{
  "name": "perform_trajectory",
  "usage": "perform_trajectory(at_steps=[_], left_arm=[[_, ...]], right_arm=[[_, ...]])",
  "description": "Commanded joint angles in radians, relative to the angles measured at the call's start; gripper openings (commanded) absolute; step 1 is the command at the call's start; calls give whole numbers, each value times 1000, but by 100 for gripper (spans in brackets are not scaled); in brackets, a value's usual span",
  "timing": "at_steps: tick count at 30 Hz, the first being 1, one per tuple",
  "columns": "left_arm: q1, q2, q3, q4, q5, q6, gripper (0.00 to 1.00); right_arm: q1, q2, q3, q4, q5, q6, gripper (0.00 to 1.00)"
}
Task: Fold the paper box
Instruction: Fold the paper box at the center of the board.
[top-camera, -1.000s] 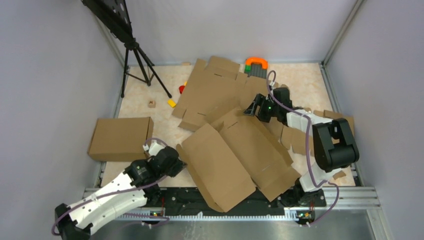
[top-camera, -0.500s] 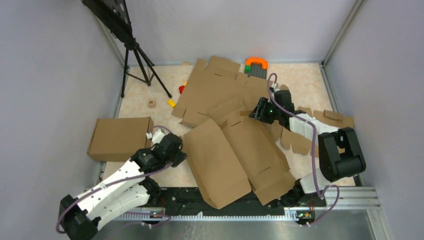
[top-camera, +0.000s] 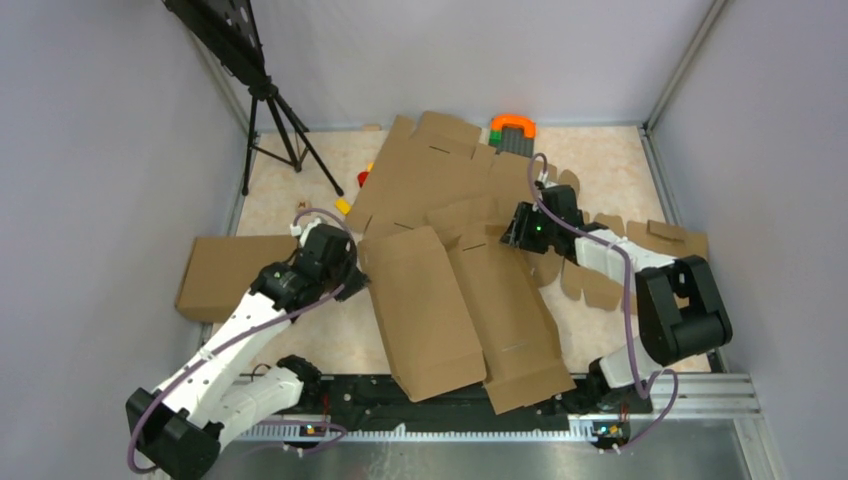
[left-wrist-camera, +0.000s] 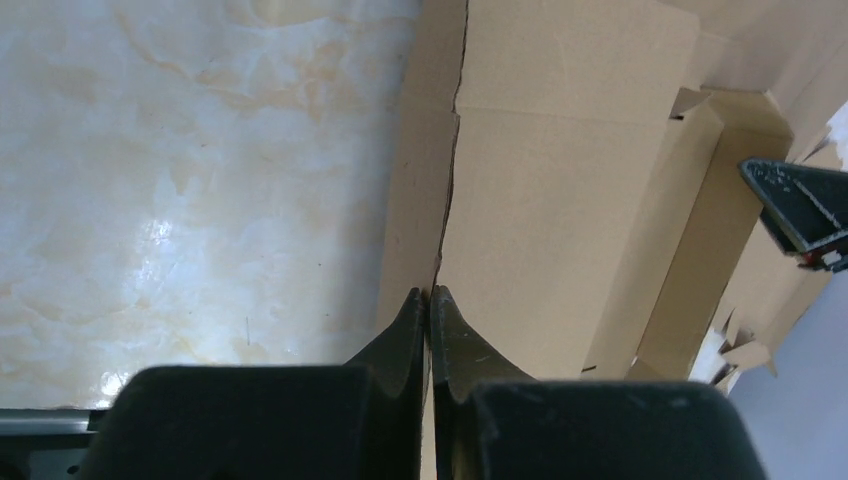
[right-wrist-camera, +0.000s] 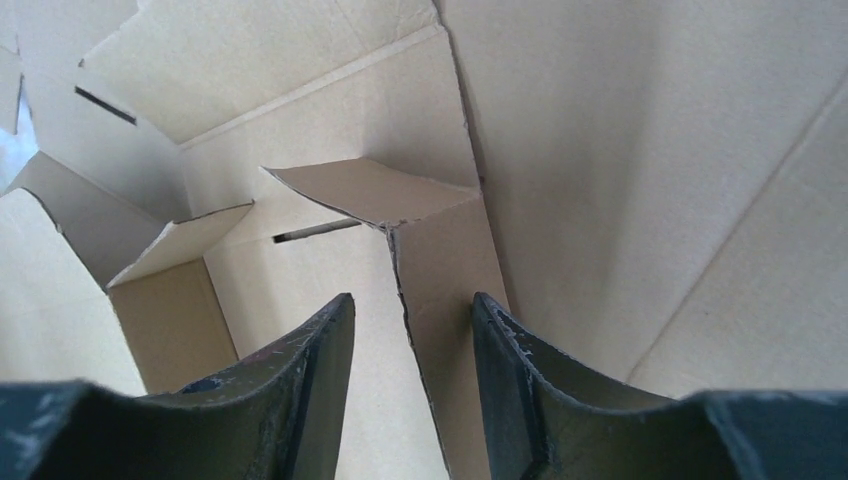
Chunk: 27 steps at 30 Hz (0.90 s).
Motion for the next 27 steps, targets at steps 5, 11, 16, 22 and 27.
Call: perform_trajectory(at_steps=[5,11,16,22,27], left_arm=[[15,108,138,77,99,154,0],[122,283,318,81,218,312,0],[142,451,505,17,254,407,0],[181,590,650,-32,298,526,0],[186,682,739,-32,476,647,0]], right_arm=[[23,-89,-30,-6,37,19,43],[23,-193,-112,13,128,65,46],[22,-219,-135,-5,140,69,46],[28,-230,-153,-16,86,69,48],[28,-238,-159,-32,45,46,59]])
